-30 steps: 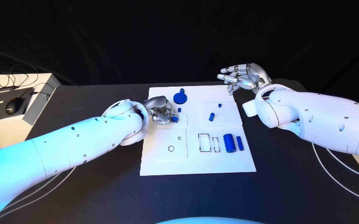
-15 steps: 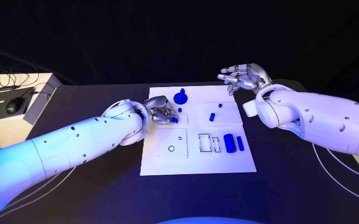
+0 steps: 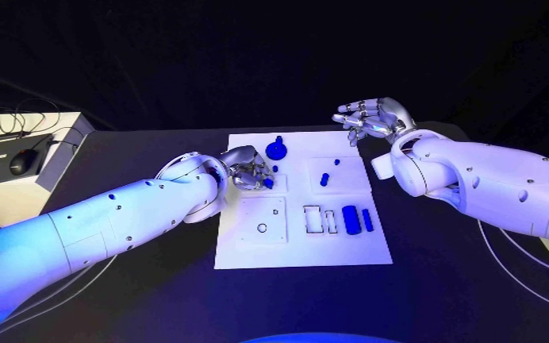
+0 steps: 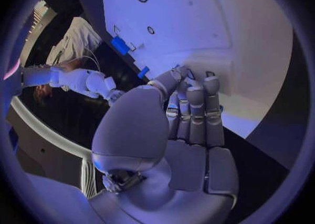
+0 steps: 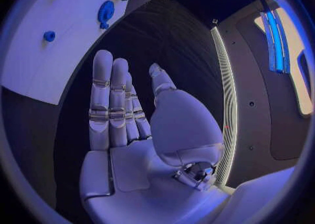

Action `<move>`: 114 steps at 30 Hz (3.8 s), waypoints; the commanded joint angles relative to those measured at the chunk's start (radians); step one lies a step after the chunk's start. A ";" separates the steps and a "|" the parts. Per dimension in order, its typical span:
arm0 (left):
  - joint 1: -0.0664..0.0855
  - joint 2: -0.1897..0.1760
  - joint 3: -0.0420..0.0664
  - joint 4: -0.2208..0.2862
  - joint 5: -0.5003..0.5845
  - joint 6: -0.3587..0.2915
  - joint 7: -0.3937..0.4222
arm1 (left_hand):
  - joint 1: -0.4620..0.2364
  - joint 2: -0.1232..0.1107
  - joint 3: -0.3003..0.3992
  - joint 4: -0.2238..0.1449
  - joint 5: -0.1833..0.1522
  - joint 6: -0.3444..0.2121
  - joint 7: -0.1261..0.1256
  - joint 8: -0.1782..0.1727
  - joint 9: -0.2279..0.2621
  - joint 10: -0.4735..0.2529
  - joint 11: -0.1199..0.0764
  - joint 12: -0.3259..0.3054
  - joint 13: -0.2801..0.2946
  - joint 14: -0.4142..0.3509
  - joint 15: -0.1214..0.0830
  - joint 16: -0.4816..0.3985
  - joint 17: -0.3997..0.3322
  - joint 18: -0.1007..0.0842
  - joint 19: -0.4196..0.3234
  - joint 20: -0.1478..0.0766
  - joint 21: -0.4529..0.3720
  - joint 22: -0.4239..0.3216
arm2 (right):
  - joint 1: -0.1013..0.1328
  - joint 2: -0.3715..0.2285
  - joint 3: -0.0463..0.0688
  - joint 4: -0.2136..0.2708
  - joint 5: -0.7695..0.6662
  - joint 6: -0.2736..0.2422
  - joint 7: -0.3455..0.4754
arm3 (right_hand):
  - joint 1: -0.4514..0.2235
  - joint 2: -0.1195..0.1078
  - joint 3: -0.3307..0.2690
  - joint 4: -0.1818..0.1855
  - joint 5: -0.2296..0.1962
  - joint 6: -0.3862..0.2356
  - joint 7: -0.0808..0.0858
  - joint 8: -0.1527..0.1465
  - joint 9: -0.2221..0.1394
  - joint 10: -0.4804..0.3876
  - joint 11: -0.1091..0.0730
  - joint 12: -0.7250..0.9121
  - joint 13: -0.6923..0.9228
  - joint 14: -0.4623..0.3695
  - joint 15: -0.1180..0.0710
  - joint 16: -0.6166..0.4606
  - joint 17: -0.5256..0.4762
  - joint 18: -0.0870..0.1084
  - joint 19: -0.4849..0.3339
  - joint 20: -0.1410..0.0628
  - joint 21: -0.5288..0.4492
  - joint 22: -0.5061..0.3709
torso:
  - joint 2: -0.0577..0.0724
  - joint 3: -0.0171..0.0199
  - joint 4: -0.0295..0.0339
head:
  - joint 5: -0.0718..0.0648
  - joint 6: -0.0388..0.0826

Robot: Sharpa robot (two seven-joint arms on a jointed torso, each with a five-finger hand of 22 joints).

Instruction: Assemble the parts on the task board

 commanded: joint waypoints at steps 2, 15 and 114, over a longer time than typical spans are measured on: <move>0.000 0.001 0.002 -0.001 0.003 -0.025 0.021 | -0.001 0.008 0.003 -0.002 -0.006 -0.007 0.001 -0.002 0.000 0.007 0.002 0.005 -0.001 0.004 0.000 0.005 -0.002 0.020 -0.002 0.001 0.006 0.000 | -0.001 0.001 0.000 0.000 -0.008 0.014 0.007 | -0.003 0.007 -0.005 -0.002 0.004 0.003 0.007 0.001 0.000 -0.001 -0.007 -0.001 0.002 0.007 0.001 -0.003 0.001 0.020 0.013 -0.005 0.004 -0.001 | 0.000 0.0004 -0.0010 | 0.001 0.000; 0.000 0.001 0.004 -0.001 0.002 -0.007 0.018 | 0.004 0.003 0.008 -0.008 -0.006 -0.004 0.002 -0.002 0.000 0.008 0.003 0.004 -0.002 0.005 0.000 0.004 -0.002 0.021 -0.001 0.000 0.008 0.001 | -0.001 0.000 0.000 0.001 -0.009 0.014 0.007 | -0.003 0.007 -0.005 -0.002 0.004 0.003 0.007 0.001 0.000 -0.001 -0.007 -0.001 0.002 0.007 0.001 -0.003 0.001 0.020 0.013 -0.005 0.004 -0.001 | 0.000 -0.0002 -0.0001 | 0.000 0.000; 0.009 -0.109 0.120 0.107 0.457 0.158 -0.381 | -0.293 0.081 -0.595 0.456 -0.004 -0.066 -0.051 0.449 0.256 0.328 -0.049 -0.220 -0.043 0.288 -0.054 -0.082 0.258 -0.048 0.232 -0.075 0.137 -0.012 | -0.004 -0.003 0.000 -0.004 -0.011 0.013 0.003 | -0.004 0.010 -0.008 -0.003 0.004 0.004 0.006 0.001 0.000 0.001 -0.008 -0.001 0.002 0.010 0.000 -0.004 0.002 0.020 0.014 -0.006 0.006 -0.003 | -0.006 0.0030 -0.0018 | 0.004 0.005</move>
